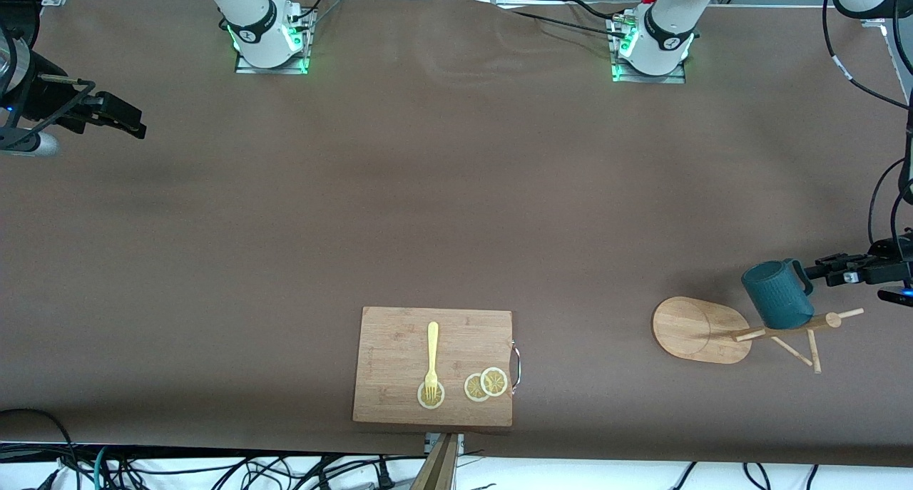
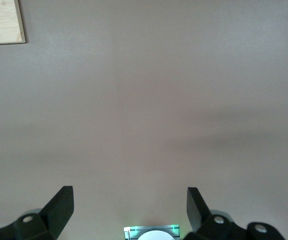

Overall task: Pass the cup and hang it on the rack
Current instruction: 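Lower the mug onto a rack peg with the left gripper, then open the left gripper and raise it away from the rack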

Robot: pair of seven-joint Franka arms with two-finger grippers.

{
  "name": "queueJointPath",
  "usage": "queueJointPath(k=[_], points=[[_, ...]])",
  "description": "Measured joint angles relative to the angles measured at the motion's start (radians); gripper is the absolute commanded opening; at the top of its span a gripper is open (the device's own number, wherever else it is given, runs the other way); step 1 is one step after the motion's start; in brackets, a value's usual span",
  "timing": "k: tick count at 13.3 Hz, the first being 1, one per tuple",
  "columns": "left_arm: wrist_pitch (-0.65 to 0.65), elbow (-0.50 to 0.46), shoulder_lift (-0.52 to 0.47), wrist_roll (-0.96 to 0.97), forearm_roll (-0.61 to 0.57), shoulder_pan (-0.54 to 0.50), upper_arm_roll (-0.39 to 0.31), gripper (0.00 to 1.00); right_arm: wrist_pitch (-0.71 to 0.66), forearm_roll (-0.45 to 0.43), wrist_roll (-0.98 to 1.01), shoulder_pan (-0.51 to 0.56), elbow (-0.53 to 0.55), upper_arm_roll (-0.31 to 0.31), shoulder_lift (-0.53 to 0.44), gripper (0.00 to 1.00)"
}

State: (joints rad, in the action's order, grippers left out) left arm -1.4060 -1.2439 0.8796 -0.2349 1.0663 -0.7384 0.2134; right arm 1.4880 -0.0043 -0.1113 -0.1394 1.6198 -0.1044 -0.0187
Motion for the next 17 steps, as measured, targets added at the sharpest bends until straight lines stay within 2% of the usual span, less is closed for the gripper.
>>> queueJointPath(k=[3,6,8,12,14,17], points=[[0.015,0.098,-0.011,-0.005,-0.247,0.004,0.018,1.00,0.000,0.000,0.000,0.000,0.000,0.000,0.000,1.00],[0.021,0.140,-0.058,-0.007,-0.494,0.049,0.035,1.00,0.000,0.000,0.000,0.000,0.000,0.000,0.000,1.00],[0.021,0.153,-0.110,-0.009,-0.684,0.128,0.044,1.00,0.000,0.000,0.000,0.001,0.000,0.000,0.000,1.00],[0.021,0.157,-0.245,0.023,-1.048,0.360,0.046,1.00,0.000,0.000,0.000,0.001,0.000,0.000,0.000,1.00],[0.021,0.156,-0.296,0.075,-1.143,0.458,0.045,1.00,-0.001,0.000,0.000,0.001,0.000,0.000,0.000,1.00],[0.037,0.127,-0.407,0.163,-1.186,0.573,0.045,1.00,-0.003,0.000,0.000,0.002,0.000,0.000,0.000,1.00]])
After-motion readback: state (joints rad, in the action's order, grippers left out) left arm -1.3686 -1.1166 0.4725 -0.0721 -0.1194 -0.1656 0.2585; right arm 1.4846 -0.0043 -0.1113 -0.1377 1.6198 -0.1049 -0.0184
